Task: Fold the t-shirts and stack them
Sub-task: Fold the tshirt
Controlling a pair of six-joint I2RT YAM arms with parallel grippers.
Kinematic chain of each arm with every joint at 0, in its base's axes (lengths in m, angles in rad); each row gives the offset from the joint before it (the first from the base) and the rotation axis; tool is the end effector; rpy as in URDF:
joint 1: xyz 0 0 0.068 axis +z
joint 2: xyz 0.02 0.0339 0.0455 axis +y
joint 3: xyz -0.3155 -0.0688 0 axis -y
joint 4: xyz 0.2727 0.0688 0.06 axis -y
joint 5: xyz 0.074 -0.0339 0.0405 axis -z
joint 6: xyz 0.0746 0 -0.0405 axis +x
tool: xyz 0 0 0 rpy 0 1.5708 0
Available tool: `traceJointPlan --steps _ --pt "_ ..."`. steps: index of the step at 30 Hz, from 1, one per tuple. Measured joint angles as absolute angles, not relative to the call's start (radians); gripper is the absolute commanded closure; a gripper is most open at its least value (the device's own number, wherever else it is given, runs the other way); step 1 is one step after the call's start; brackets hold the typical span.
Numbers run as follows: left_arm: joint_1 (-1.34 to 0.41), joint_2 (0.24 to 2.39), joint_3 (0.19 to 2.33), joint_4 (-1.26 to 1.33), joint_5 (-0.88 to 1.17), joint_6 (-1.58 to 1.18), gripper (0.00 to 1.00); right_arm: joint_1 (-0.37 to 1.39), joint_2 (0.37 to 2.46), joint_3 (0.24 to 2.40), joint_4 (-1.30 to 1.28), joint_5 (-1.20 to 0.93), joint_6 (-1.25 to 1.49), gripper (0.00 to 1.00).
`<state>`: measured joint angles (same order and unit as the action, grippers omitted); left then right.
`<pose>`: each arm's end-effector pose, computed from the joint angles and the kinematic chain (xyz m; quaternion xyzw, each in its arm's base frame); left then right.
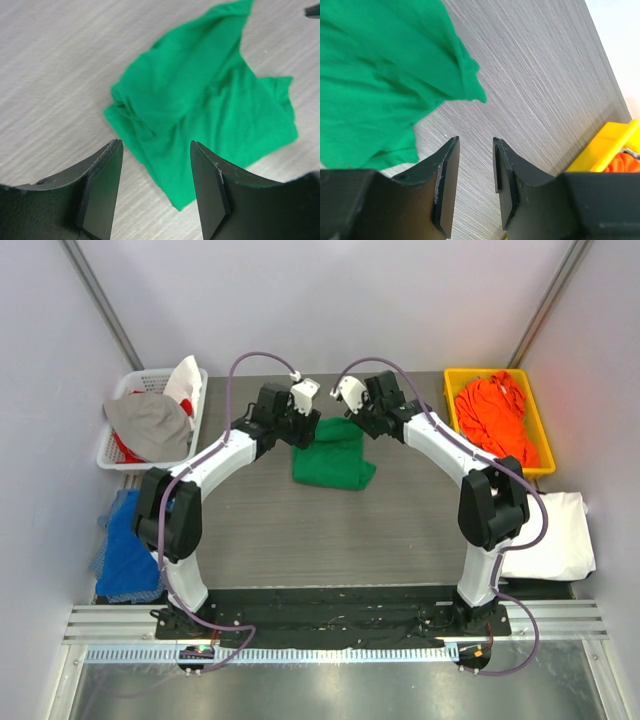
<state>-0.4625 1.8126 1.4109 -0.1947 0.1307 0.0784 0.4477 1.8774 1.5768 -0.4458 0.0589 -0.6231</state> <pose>0.4363 -0.2284 0.2853 0.2650 0.8415 -0.1458 0.4475 0.4548 0.2136 0.2900 -0.4571 0.7937 -0.0620 0.3965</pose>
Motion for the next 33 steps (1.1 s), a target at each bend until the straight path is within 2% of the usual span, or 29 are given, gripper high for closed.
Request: traceJointPlan --steps 9,22,33 --pt "-0.477 1.85 1.405 -0.199 0.177 0.06 0.4 0.455 1.884 1.576 -0.446 -0.004 -0.604 0.6" --pt "-0.468 2.107 1.563 -0.192 0.106 0.093 0.43 0.447 2.031 1.614 -0.427 -0.022 -0.599 0.6" --pt "-0.463 2.127 1.609 -0.193 0.069 0.115 0.43 0.451 2.058 1.618 -0.389 -0.031 -0.607 0.6"
